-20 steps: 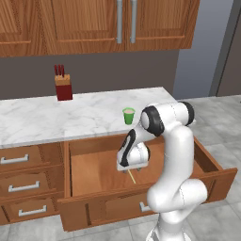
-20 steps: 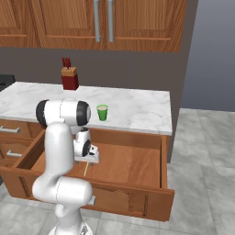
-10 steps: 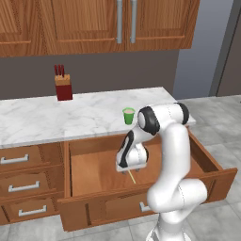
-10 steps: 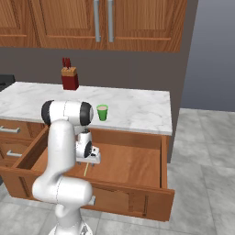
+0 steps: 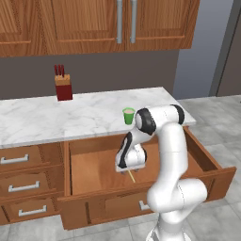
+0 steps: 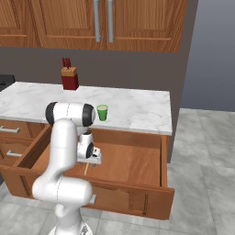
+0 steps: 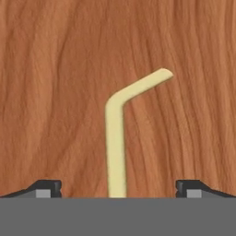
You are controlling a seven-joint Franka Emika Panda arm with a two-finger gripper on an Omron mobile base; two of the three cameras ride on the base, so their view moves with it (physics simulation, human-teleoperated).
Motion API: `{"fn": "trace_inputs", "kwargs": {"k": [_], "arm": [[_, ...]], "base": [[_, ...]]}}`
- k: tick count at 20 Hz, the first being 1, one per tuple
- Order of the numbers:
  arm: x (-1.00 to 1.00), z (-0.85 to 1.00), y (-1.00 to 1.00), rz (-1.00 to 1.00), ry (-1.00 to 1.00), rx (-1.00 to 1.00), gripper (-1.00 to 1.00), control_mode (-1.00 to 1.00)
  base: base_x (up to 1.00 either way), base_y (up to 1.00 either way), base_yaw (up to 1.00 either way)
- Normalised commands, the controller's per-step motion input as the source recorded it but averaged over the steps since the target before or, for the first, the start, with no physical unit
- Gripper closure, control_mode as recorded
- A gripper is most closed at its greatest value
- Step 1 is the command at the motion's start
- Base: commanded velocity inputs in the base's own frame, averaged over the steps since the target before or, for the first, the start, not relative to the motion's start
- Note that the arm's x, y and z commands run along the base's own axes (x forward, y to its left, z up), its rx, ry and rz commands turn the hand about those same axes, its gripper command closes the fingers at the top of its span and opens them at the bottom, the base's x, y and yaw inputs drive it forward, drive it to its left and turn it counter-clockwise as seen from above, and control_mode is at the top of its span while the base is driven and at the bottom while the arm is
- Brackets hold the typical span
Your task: Pick up the straw from the left drawer and put it inside the smoothie cup.
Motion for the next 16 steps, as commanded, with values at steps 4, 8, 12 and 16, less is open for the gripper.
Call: {"fn": "trace_inputs", "kwargs": {"k": [4,8,12,16], "arm": [[0.00,-0.36,0.00,0.00,-0.01,0.00,1.00,-1.00],[-0.04,-0.36,0.00,0.00,-0.02,0.00,1.00,-1.00],[-0.51,-0.36,-0.06,-0.01,0.00,-0.01,1.00,-1.00],[-0.84,-0.32,-0.25,0.00,0.00,-0.01,1.00,-1.00]], "base": [[0.00,0.00,0.00],[0.00,0.00,0.00],[0.00,0.00,0.00],[0.00,0.00,0.00]]}}
